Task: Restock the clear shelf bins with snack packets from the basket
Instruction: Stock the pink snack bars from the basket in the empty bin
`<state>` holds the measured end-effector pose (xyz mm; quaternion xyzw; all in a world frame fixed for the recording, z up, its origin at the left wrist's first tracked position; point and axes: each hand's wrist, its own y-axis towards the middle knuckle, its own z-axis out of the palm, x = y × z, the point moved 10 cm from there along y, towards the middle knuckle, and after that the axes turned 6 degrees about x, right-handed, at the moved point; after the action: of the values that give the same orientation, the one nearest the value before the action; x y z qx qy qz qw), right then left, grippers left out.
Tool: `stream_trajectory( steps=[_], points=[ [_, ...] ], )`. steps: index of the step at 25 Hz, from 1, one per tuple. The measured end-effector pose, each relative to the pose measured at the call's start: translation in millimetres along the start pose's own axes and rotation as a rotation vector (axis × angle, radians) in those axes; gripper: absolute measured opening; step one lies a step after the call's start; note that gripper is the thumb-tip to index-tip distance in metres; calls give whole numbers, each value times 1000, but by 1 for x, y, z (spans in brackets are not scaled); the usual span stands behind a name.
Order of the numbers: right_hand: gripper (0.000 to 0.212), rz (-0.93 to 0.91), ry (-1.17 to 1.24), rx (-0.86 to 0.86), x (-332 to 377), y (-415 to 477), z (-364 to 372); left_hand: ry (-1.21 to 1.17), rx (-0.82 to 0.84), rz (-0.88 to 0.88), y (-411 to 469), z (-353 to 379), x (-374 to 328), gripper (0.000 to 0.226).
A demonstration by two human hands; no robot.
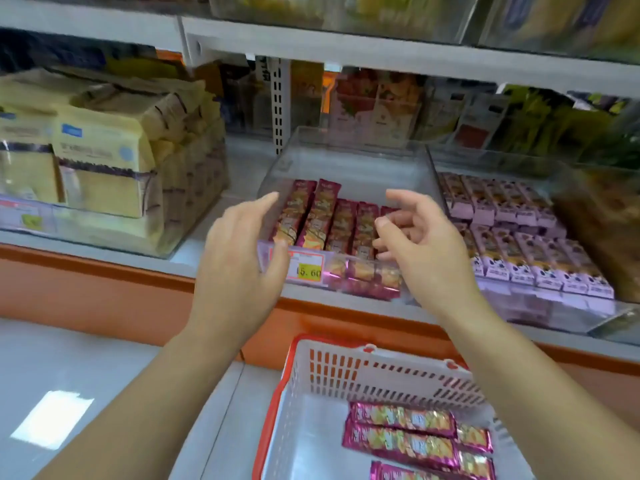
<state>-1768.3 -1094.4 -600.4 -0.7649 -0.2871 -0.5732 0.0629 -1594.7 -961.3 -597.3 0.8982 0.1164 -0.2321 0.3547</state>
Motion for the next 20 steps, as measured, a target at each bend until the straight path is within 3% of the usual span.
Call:
stream_trajectory(
  steps=[2,4,7,9,11,13,15,17,20],
  points=[
    [24,30,55,12,-23,-47,-20,-39,110,112,-28,23,-32,43],
    [18,244,-56,105,-97,-87,-28,-22,354,139,-70,77,-48,41],
    [16,711,-405,503,-248,-163,-23,16,821,7,-160,171,-29,43],
    [21,872,-554,694,-320,-217,-30,58,1073,-87,-228,219,-11,45],
    [30,986,-555,817,-360,-265,-29,48,1227,-188,-277,244,2,47],
    [39,1022,-578,804,-377,-290,-28,51,1333,-250,-309,258,8,48],
    [48,951,-749,763,-387,-295,-28,92,1396,-244,-325,266,10,48],
    [63,910,-921,828,-390,-299,-21,101,1416,-259,-330,270,15,49],
    [74,916,-987,852,-391,-301,-14,68,1404,-316,-328,271,26,48]
  ],
)
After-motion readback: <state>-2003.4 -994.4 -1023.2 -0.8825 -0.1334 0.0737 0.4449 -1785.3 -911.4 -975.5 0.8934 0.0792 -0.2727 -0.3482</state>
